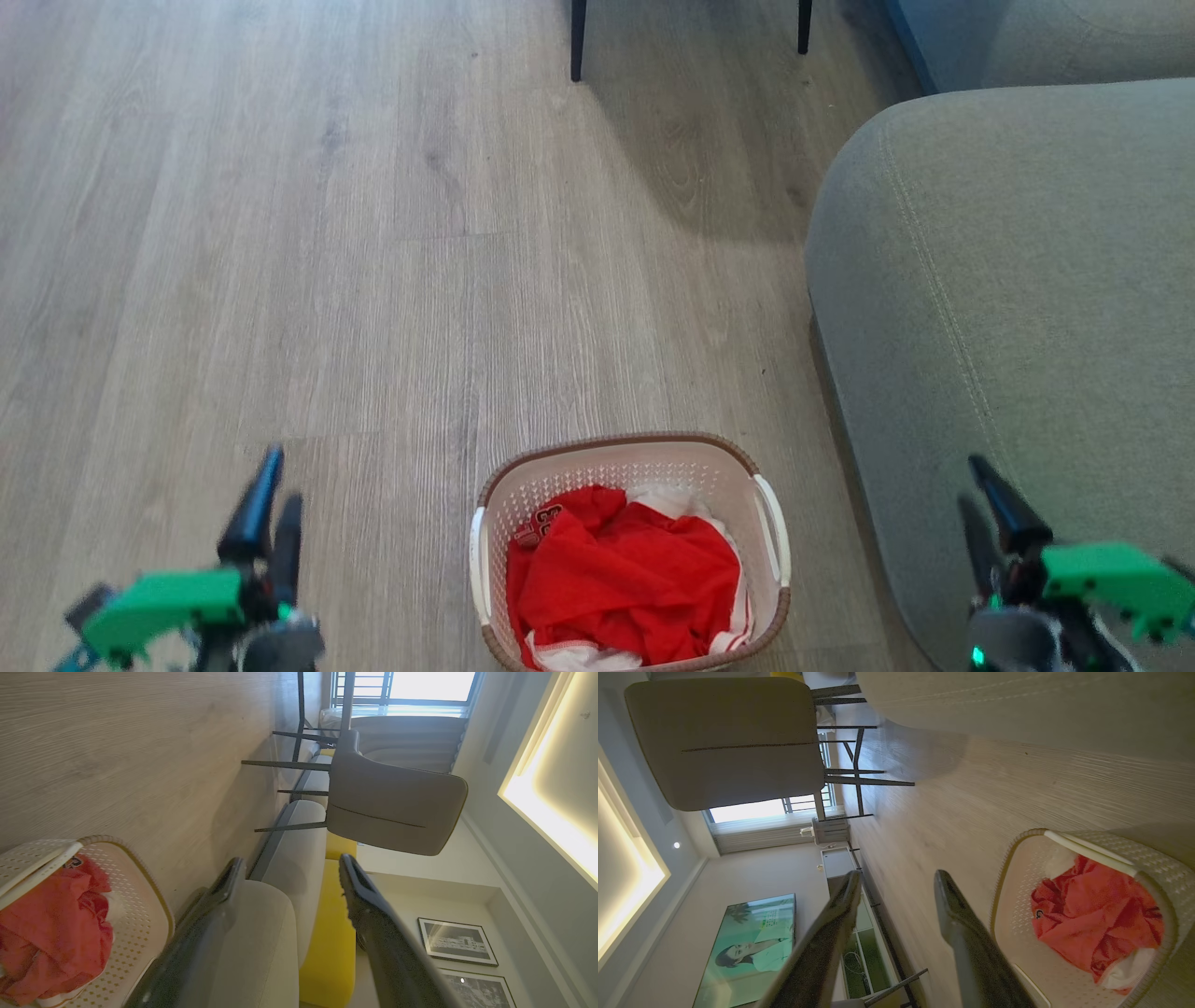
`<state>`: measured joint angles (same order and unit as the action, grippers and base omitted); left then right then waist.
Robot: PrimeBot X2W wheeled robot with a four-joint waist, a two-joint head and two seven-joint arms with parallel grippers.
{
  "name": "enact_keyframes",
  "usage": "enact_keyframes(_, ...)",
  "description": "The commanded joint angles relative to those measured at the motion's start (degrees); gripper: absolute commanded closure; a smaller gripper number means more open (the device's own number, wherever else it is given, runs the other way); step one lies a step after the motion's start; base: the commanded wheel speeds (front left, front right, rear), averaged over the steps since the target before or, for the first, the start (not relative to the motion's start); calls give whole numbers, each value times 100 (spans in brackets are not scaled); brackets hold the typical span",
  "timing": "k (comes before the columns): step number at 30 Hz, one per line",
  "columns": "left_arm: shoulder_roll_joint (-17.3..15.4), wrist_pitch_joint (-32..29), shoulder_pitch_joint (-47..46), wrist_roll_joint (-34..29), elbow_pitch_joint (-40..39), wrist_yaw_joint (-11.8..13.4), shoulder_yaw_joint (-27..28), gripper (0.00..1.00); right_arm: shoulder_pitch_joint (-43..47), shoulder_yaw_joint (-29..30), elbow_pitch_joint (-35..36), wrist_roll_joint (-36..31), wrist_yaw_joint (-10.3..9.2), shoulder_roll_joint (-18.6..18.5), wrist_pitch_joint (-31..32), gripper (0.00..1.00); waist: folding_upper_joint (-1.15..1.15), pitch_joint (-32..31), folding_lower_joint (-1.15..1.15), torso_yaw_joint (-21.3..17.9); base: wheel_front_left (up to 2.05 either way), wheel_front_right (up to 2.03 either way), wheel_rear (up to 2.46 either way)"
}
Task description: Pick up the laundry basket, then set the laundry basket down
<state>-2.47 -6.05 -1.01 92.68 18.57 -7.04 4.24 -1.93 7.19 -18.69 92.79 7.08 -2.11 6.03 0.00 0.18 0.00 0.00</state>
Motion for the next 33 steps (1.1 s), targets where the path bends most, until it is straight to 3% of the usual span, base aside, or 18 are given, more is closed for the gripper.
enact_keyframes(1, -4, 12, -28, 0, -33, 0, 2, 0, -22, -2, 36, -8, 0, -4, -9, 0, 0, 3, 0, 0, 0, 0, 0)
enact_keyframes(17, -8, 281, -112, -224, -122, -6, 205, 0, -77, 103, 278, -588, 5, -16, -280, 0, 0, 0, 0, 15, 0, 0, 0)
enact_keyframes(33, -13, 550, -216, -928, -472, -12, 397, 0, -367, 27, 995, -2292, 11, -26, -549, 0, 0, 5, 0, 71, 0, 0, 0)
